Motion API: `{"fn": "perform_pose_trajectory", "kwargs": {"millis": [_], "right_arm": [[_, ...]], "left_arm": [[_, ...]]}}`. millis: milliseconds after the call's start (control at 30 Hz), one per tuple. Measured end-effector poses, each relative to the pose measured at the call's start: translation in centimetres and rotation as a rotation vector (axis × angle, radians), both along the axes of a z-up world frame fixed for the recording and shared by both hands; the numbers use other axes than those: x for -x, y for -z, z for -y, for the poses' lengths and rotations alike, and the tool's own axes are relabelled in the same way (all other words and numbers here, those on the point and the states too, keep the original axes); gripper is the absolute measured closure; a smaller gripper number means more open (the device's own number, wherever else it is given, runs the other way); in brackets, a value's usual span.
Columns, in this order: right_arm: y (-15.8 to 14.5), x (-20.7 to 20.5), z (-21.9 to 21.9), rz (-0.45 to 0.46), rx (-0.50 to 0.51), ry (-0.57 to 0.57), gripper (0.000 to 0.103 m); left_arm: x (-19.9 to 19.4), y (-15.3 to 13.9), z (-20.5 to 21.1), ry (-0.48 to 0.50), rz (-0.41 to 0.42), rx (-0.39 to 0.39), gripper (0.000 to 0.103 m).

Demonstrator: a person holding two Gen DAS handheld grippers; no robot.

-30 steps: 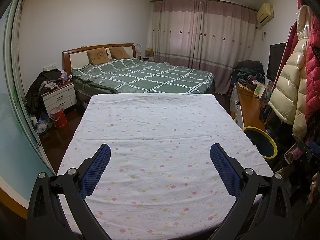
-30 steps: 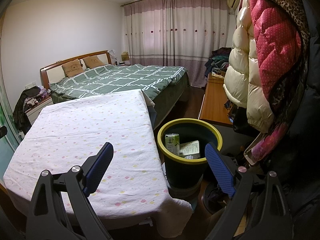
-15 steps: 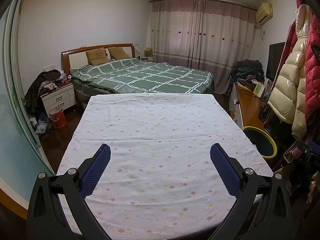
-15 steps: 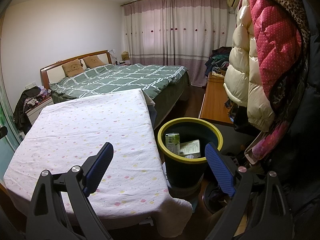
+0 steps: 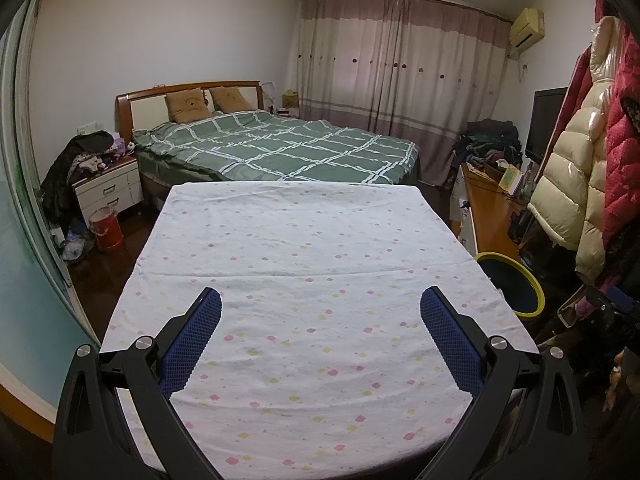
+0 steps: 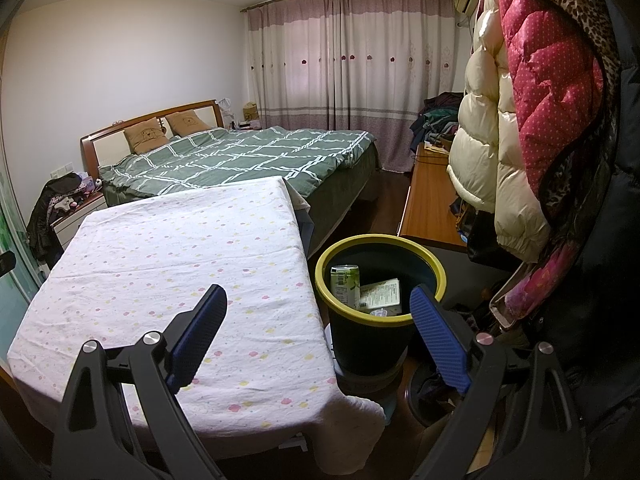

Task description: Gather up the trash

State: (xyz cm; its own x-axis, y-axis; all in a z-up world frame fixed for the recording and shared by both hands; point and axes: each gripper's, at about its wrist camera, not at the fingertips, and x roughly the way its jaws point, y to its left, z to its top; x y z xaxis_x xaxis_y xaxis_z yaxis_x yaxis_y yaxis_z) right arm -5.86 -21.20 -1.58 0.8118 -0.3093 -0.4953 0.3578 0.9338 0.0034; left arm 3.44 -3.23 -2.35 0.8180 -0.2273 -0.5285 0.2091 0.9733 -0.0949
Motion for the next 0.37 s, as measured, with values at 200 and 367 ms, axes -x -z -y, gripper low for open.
{"fn": "perform_pose_trajectory", "kwargs": {"millis": [200, 367], "right_arm": [[0.4, -0.5, -0.2, -0.008, -0.012, -0.01, 0.015], [0.6, -4.6, -0.8, -0.032, -0.024, -0.075, 0.011]], "left_arm": [[-1.6, 0.3, -0.3, -0.01, -0.041, 0.003, 0.005], [-6.8, 1.8, -1.1, -0.045, -0.091, -0.013, 0.005]]}}
